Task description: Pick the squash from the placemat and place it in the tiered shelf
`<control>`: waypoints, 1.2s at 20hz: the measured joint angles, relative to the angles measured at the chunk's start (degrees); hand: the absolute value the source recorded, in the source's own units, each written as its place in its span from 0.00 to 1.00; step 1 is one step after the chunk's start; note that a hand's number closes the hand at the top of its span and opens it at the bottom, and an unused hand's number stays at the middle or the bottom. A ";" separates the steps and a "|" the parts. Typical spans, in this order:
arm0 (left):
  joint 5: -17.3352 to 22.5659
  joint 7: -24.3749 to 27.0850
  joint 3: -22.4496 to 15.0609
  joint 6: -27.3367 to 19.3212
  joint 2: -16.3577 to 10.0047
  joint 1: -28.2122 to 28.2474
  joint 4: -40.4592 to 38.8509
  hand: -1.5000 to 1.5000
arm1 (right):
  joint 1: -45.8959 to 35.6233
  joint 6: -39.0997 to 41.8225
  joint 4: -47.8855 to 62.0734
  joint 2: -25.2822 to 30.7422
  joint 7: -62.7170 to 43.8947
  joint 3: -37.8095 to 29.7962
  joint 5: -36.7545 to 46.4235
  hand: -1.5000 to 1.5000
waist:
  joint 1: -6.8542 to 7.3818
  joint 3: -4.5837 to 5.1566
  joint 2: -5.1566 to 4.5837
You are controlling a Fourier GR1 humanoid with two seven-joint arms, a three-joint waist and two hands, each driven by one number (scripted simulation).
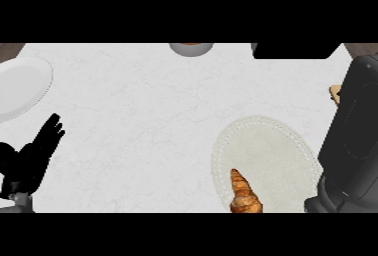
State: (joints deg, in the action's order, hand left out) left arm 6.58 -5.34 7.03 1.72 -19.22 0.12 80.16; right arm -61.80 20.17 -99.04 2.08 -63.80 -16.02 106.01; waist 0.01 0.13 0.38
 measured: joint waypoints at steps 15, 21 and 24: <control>0.14 -0.24 0.86 0.83 0.02 0.21 0.67 0.50 | -7.60 11.52 5.70 8.63 8.39 -12.58 8.49 1.00 | 0.05 -0.10 -0.24; 0.39 -0.02 1.89 1.38 -0.15 0.43 0.43 0.50 | -5.63 14.34 6.19 14.37 11.62 -16.48 8.20 1.00 | -0.04 -0.12 -0.26; 0.10 0.85 1.96 1.98 -0.08 0.94 0.17 0.50 | -2.71 13.46 5.33 15.49 11.91 -18.61 6.39 1.00 | 0.01 -0.12 -0.29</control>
State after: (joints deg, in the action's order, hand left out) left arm 6.67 -4.49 9.00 3.70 -19.31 1.06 80.33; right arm -64.52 33.62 -93.71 17.56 -51.89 -34.63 112.39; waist 0.02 0.01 0.09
